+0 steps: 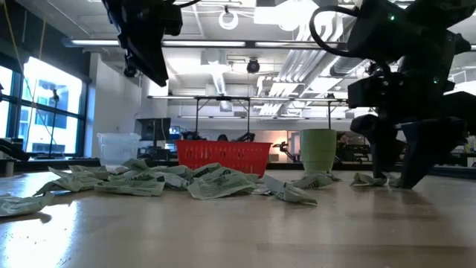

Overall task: Pick and place Stevia / Truvia into bins
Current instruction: Put the stevia packet into the red basket

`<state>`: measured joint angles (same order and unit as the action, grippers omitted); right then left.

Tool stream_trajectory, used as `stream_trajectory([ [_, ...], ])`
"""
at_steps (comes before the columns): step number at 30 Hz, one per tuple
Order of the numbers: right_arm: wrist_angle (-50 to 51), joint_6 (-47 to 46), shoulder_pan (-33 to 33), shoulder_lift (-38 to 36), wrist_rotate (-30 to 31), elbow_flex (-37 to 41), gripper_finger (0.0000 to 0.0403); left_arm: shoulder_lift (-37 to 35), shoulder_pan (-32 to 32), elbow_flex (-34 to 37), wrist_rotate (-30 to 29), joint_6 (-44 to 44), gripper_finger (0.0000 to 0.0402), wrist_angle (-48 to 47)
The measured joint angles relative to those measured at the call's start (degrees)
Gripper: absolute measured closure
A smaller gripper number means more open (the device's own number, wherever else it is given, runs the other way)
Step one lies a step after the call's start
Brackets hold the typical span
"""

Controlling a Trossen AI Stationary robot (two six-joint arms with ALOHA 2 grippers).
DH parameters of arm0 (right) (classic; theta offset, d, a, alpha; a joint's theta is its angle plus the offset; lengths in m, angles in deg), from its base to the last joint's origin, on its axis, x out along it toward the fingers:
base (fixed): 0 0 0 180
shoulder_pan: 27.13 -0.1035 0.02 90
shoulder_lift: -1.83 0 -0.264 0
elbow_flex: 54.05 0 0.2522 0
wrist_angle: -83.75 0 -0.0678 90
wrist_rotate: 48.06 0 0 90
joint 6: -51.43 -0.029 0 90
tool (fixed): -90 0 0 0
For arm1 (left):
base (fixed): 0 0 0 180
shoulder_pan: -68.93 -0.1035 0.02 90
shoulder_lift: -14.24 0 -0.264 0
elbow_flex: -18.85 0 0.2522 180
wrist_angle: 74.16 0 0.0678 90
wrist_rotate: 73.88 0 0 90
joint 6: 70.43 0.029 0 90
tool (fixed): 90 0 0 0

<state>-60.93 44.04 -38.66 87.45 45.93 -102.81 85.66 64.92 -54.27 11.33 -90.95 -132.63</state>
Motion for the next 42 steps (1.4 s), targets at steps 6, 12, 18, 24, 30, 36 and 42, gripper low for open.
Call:
stream_trajectory([
  [6,5.61,-0.53,0.39,0.02,-0.05,-0.15,0.0203,0.0,0.0,0.0,0.0,-0.93,0.0241,-0.63],
  [12,6.83,-3.69,0.42,0.02,-1.8,-0.02,0.0306,0.0,0.0,0.0,0.0,-0.93,0.0241,-0.63],
  [18,8.2,-13.39,1.09,0.64,-2.63,-4.99,0.0392,0.0,0.0,0.0,0.01,-0.77,0.0241,-0.63],
  [24,6.65,-10.89,4.14,0.42,3.07,-16.79,0.0397,-0.76,0.5,0.04,0.09,0.54,0.0241,-1.1],
  [30,-0.35,-9.59,13.65,3.4,1.93,-23.57,0.0396,-3.31,5.0,0.28,-3.45,0.75,0.0241,-2.26],
  [36,-1.64,-5.98,17.71,15.04,-3.74,-35.28,0.0389,-7.44,8.51,5.14,-3.69,-5.26,0.0241,-5.33],
  [42,7.99,0.7,16.1,24.77,-3.03,-47.11,0.0344,-13.02,11.92,12.48,-4.84,-16.12,0.0241,-5.22],
])
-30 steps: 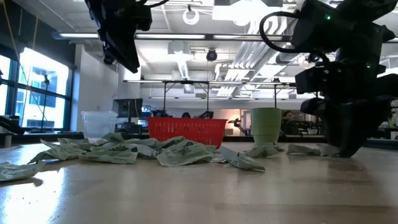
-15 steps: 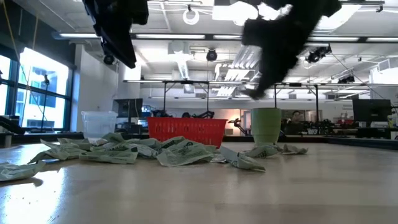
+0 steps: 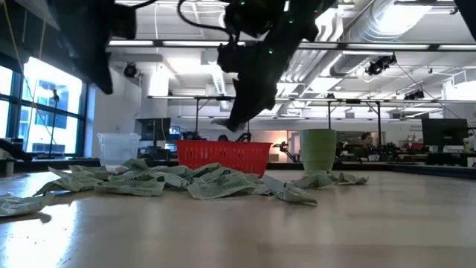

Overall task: Pick and place Stevia / Truvia into bins
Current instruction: Put the stevia packet into the red basket, then put the truvia packet into the red basket

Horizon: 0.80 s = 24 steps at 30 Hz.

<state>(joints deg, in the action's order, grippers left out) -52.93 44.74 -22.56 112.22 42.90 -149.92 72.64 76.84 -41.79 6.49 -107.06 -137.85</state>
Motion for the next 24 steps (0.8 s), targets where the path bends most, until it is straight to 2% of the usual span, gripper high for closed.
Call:
stream_trajectory([
  [7,5.62,3.32,-1.91,-0.93,13.69,-1.59,0.0224,-1.62,2.36,6.48,-0.98,-12.72,0.024,0.18],
  [13,9.89,5.79,-3.76,-5.27,18.54,-1.04,0.0132,-0.1,2.22,8.48,-0.44,-24.12,0.0216,1.19],
  [16,11.49,3.45,-3.99,-7.69,21.26,1.11,0.0112,2.05,2.22,8.48,-1.07,-29.32,0.019,5.1],
  [20,12.92,-1.72,-3.99,-10.68,22.42,6.2,0.0107,7.39,2.2,8.44,-3.36,-35.87,0.015,10.02],
  [24,13.81,-8.17,-4.46,-14.46,25.24,12.37,0.0107,13.99,1.3,8.46,-4.19,-41.39,0.0116,9.2],
])
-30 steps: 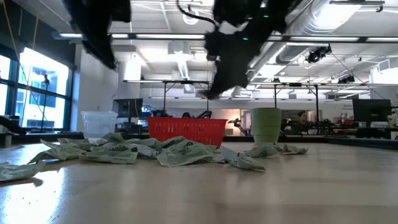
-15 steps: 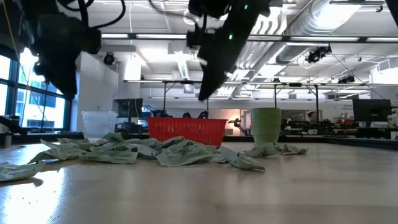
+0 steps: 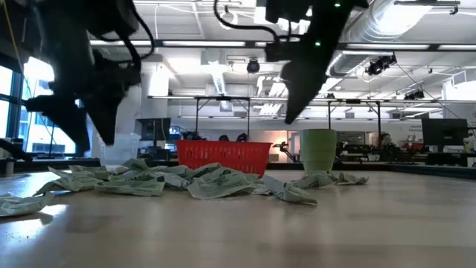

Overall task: Pick and place Stevia / Truvia into bins
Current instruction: Put the truvia packet into the red basket

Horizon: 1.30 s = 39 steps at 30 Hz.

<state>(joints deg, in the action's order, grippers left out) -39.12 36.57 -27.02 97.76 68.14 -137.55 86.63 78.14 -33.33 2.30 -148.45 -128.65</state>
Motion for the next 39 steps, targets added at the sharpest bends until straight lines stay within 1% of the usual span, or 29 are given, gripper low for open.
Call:
stream_trajectory([
  [3,-0.24,-4.48,-0.74,-2.95,0.47,4.24,0.0107,3.82,-1.76,0.01,-0.13,0.11,0.0103,1.64],
  [5,-0.37,-7.16,-1.4,-4.54,0.3,6.6,0.0107,6.07,-3.71,0.0,-0.3,1.73,0.0102,3.33],
  [9,-0.75,-11.83,-2.69,-7.58,0.64,9.52,0.0107,8.76,-7.62,-0.04,-0.28,4.5,0.0121,5.23],
  [12,-0.64,-14.14,-3.62,-8.82,0.83,10.76,0.0107,9.74,-9.93,-0.02,-0.28,7.01,0.0151,5.5],
  [15,0.34,-15.15,-4.6,-9.09,2.41,10.72,0.0107,10.19,-11.6,-0.02,0.39,10.64,0.0191,6.53],
  [19,0.47,-15.29,-5.7,-9.07,3.44,10.72,0.0107,10.27,-13.07,-0.02,5.0,14.32,0.0247,8.08],
  [23,0.73,-16.99,-6.29,-9.07,4.55,10.72,0.0107,10.26,-12.96,-0.02,7.78,14.56,0.0291,6.95],
  [26,0.69,-18.1,-6.51,-9.07,5.36,10.72,0.0107,10.26,-12.96,-0.04,9.11,13.23,0.0305,6.61],
  [28,0.64,-18.15,-6.52,-9.07,5.44,10.72,0.0107,10.26,-12.96,-0.04,9.05,13.1,0.0301,6.67],
  [30,0.57,-18.15,-6.52,-9.07,5.61,10.72,0.0107,10.26,-12.96,-0.04,8.87,13.27,0.0286,7.1],
  [34,0.55,-18.15,-6.5,-9.07,5.81,10.71,0.0107,10.26,-12.94,-0.24,8.45,17.29,0.0235,8.23],
  [36,0.55,-17.91,-6.5,-9.07,5.82,10.7,0.0107,10.24,-12.95,-0.5,8.46,21.42,0.0207,8.22],
  [39,0.55,-17.85,-6.49,-9.07,5.83,10.7,0.0107,10.02,-12.94,-1.28,9.26,31.28,0.017,8.21],
])
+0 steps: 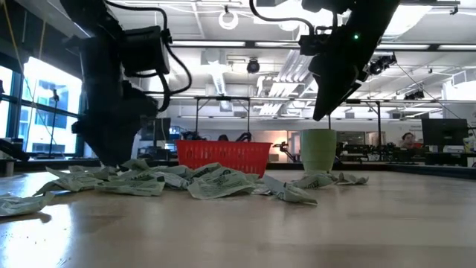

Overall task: Pick and place Stevia / Truvia into bins
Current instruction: Put the truvia packet into the red basket

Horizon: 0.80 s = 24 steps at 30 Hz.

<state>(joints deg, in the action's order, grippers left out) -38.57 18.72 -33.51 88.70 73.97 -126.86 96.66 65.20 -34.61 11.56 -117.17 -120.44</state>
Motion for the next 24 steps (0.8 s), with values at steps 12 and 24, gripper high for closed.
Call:
stream_trajectory([
  [12,-0.02,-0.26,0.01,0.02,0.55,-0.02,0.0107,-0.22,-1.05,-2.35,8.69,-16.73,0.0153,-13.6],
  [24,0.02,2.33,0.8,0.04,2.03,-0.02,0.0107,-0.13,1.95,-2.39,3.73,-32.51,0.0169,-5.16],
])
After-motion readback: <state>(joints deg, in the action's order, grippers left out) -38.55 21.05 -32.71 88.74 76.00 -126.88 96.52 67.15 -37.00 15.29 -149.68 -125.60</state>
